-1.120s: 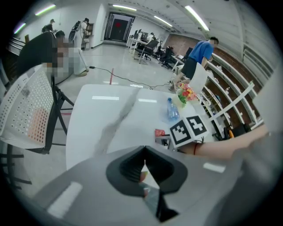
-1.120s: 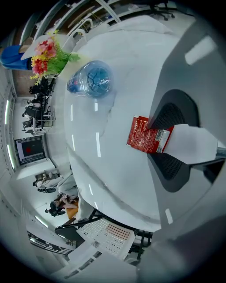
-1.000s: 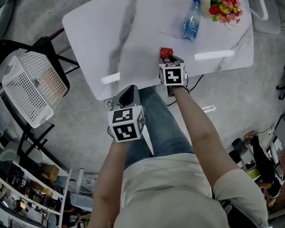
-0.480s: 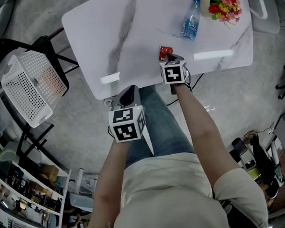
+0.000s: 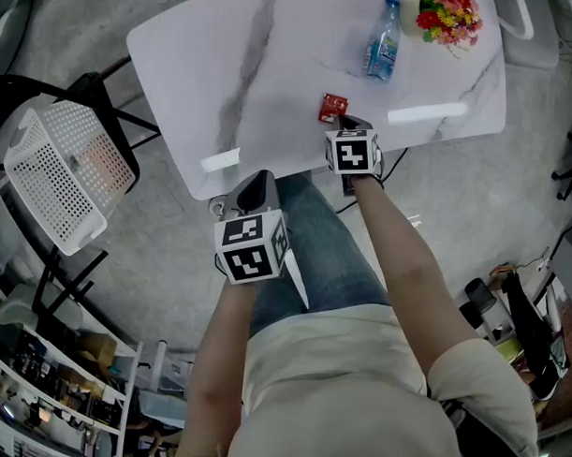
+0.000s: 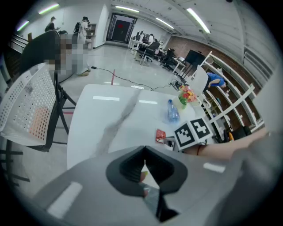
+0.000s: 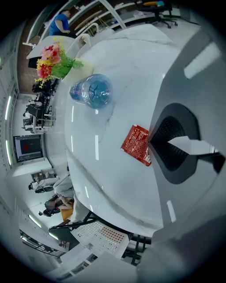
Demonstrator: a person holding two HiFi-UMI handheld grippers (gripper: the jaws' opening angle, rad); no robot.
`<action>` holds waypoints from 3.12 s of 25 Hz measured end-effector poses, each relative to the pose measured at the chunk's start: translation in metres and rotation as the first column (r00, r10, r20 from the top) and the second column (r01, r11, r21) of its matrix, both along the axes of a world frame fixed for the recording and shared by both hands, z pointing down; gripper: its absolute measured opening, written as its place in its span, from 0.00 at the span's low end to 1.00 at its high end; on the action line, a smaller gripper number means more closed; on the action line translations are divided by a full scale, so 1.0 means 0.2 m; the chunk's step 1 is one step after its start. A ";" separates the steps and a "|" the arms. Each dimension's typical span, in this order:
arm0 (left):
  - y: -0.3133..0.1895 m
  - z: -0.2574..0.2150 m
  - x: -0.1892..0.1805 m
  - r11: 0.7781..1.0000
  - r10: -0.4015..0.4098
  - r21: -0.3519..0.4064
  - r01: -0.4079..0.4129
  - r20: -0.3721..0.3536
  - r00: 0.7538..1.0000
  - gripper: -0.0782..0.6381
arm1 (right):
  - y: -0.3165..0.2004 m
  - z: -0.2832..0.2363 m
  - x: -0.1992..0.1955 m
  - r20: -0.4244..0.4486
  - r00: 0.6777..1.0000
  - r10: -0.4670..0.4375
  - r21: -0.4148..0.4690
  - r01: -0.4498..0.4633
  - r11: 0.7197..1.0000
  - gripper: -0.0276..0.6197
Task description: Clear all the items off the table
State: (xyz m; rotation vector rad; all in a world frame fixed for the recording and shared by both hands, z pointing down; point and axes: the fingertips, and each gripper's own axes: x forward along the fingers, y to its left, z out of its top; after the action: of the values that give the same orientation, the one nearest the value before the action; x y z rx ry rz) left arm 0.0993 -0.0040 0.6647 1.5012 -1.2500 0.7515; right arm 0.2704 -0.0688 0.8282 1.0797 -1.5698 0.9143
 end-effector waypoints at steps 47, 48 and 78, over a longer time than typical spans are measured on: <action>0.04 0.03 -0.08 0.998 -0.058 -0.013 0.057 -0.021 0.998 0.12 | -0.10 0.02 -0.07 -0.059 0.998 0.000 0.038 0.002 0.999 0.07; 0.04 0.02 -0.08 0.998 -0.059 -0.012 0.059 -0.021 0.998 0.12 | -0.11 0.01 -0.07 -0.055 0.998 -0.001 0.040 0.003 0.999 0.07; 0.01 -0.27 -0.14 0.993 -0.076 0.091 0.076 0.002 0.997 0.12 | -0.15 -0.60 -0.12 0.040 0.998 -0.044 0.184 0.036 0.982 0.05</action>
State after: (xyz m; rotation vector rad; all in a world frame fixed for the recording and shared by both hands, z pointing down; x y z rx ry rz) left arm 0.0714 -0.0028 0.6101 1.5164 -1.3534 0.6566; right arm 0.2458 -0.0985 0.7088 1.1587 -1.7324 0.7825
